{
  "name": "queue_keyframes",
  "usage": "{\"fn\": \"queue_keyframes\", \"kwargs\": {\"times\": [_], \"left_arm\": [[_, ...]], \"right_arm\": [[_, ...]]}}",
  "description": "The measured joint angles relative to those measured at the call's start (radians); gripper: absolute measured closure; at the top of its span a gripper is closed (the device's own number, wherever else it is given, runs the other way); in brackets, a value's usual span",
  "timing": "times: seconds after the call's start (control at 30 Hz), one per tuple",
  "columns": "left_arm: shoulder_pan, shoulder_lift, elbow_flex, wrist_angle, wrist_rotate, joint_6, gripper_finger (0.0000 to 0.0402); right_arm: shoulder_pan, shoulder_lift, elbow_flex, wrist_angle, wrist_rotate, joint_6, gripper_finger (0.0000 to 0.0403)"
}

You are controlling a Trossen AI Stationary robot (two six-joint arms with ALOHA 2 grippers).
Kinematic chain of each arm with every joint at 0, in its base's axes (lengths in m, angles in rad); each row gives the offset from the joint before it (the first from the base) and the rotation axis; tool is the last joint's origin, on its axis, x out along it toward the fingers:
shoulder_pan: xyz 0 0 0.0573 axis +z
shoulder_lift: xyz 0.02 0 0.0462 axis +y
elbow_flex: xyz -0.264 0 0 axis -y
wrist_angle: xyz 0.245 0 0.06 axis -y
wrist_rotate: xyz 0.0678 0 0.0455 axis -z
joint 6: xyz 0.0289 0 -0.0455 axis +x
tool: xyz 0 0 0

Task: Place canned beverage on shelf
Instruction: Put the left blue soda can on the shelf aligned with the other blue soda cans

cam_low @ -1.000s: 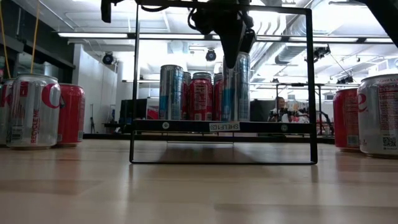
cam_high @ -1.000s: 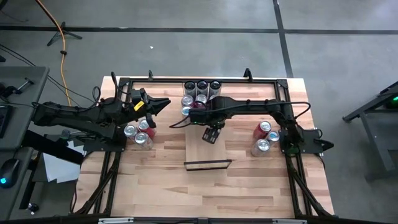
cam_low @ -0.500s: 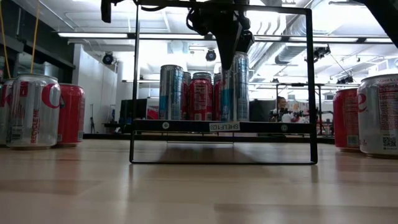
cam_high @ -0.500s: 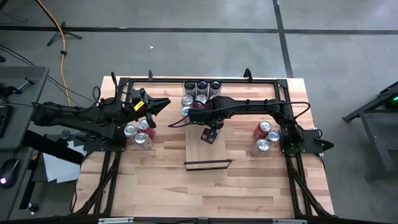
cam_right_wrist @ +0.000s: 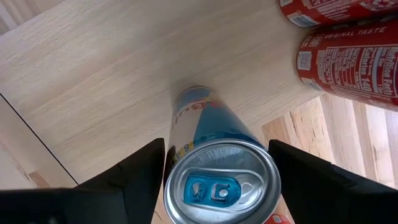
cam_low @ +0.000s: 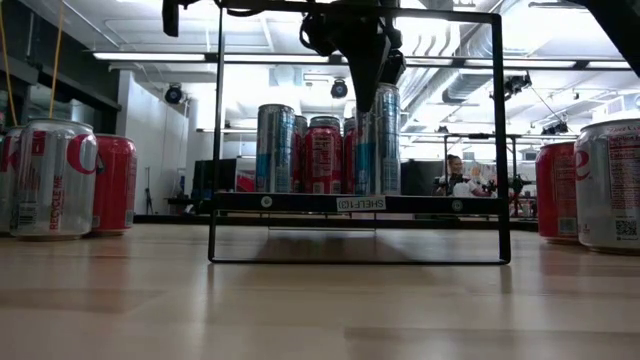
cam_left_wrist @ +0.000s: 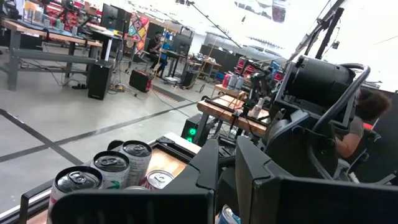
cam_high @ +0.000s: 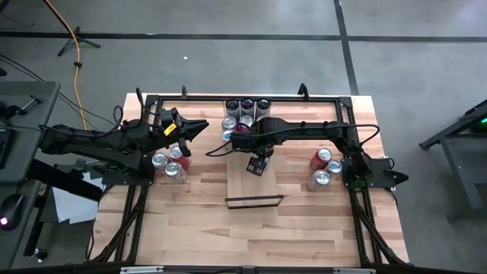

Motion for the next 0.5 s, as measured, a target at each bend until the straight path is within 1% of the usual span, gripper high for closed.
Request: {"fn": "queue_keyframes", "kwargs": {"times": [0.23,0.37,0.5], "left_arm": [[0.000,0.000,0.000,0.000,0.000,0.000,0.0398],[0.000,0.000,0.000,0.000,0.000,0.000,0.0398],[0.000,0.000,0.000,0.000,0.000,0.000,0.0398]], "right_arm": [[0.000,0.000,0.000,0.001,0.000,-0.002,0.0122],[0.000,0.000,0.002,0.015,0.003,-0.027,0.0096],[0.000,-0.011,0.002,0.035,0.027,-0.066,0.0066]]}}
